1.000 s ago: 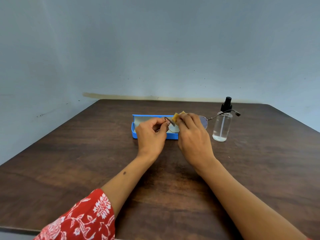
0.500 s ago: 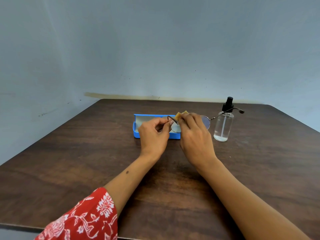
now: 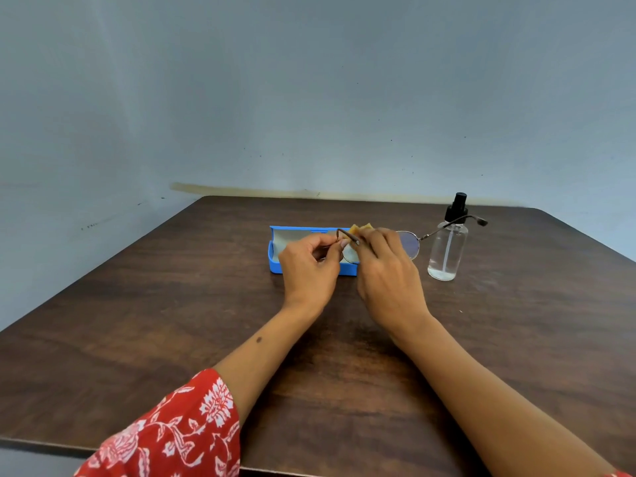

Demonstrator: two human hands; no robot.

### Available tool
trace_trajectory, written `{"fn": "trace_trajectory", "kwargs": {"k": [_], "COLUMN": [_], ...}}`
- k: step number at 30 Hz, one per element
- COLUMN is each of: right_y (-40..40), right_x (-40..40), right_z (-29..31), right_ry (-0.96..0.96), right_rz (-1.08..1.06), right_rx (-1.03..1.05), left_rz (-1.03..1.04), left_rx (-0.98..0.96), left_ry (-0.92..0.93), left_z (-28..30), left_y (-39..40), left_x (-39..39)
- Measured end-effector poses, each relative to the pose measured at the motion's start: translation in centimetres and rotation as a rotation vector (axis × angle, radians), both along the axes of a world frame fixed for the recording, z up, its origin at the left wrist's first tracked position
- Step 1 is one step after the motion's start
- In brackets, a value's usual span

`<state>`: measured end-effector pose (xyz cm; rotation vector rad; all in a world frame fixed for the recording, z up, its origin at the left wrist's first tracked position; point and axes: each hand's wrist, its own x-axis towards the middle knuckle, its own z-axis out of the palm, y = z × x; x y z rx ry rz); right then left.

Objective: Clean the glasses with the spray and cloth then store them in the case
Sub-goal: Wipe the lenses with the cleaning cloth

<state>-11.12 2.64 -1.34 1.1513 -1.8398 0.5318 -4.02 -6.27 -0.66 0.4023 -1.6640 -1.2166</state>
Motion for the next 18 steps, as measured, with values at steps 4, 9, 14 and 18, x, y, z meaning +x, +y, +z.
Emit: {"fn": "trace_trajectory", "kwargs": {"k": [4,9,14,18], "right_y": [0.03,0.21,0.17,0.12], "right_x": [0.58,0.31,0.27,0.69], "right_z": [-0.1,0.06,0.11,-0.08], "right_ry": [-0.017,-0.007,-0.016,-0.007], "right_rz": [0.154,0.071,0.017,0.154], "right_rx": [-0.008,-0.015,0.011,-0.002], "left_rz": [0.03,0.038,0.027,0.046], "left_rx": [0.003,-0.029,-0.025,-0.023], "left_ry": [-0.01,-0.009,-0.009,-0.01], "left_z": [-0.16,-0.12,0.2,0.02], "left_y": [-0.3,-0.25,0.21,-0.28], "left_x": [-0.04,-0.12,0.17,0.05]}}
